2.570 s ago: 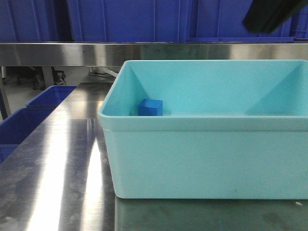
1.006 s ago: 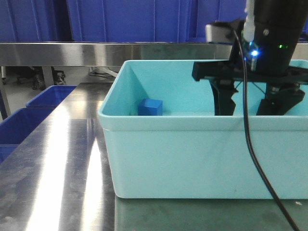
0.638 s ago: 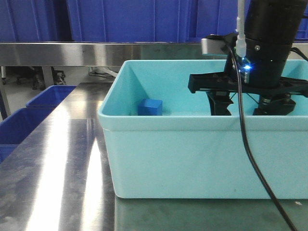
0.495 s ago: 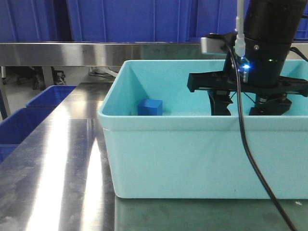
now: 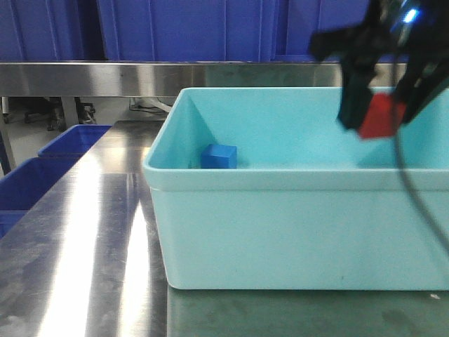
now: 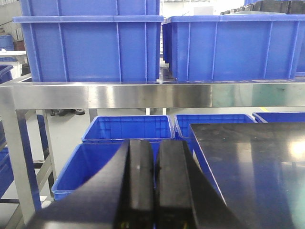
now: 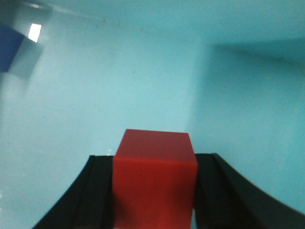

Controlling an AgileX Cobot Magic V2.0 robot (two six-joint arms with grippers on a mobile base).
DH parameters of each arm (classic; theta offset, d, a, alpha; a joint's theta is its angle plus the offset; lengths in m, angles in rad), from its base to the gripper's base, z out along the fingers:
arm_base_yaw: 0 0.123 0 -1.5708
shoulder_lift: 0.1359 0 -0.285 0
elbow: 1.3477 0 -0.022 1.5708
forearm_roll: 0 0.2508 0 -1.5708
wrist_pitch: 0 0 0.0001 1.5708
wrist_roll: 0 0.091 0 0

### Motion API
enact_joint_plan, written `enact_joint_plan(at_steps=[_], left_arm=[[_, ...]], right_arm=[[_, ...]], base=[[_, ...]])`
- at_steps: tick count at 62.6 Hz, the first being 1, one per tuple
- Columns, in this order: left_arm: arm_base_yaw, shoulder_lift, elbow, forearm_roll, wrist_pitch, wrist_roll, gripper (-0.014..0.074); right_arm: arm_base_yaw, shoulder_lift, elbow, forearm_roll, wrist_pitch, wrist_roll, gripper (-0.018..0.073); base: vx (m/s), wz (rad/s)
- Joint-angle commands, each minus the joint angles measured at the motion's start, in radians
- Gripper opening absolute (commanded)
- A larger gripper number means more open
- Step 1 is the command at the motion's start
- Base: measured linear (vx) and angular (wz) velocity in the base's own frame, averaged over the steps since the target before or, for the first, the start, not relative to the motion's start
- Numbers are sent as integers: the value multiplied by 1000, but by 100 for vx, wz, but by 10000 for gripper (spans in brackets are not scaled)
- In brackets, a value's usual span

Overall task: Pick red cube and place on left shelf
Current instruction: 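Raise the held red cube out of the tub with the right gripper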

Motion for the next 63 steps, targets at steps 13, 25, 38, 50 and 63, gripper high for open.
enact_joint_plan(at_steps=[13, 25, 38, 50, 63], left_arm=[[-4, -13, 24, -5, -84, -5, 90], [-4, -13, 24, -5, -84, -5, 90], [-4, -13, 24, -5, -84, -5, 90], [-4, -13, 24, -5, -84, -5, 90], [-4, -13, 24, -5, -84, -5, 90]], right_arm=[[0, -409, 99, -246, 1, -13, 191], [0, -727, 305, -260, -68, -13, 191], [0, -1072, 512, -260, -169, -13, 191], [0, -1281, 648, -260, -244, -13, 191], [0, -1329, 695, -260, -268, -13, 191]], base=[[0, 0], [0, 0], [0, 0], [0, 0], [0, 0]])
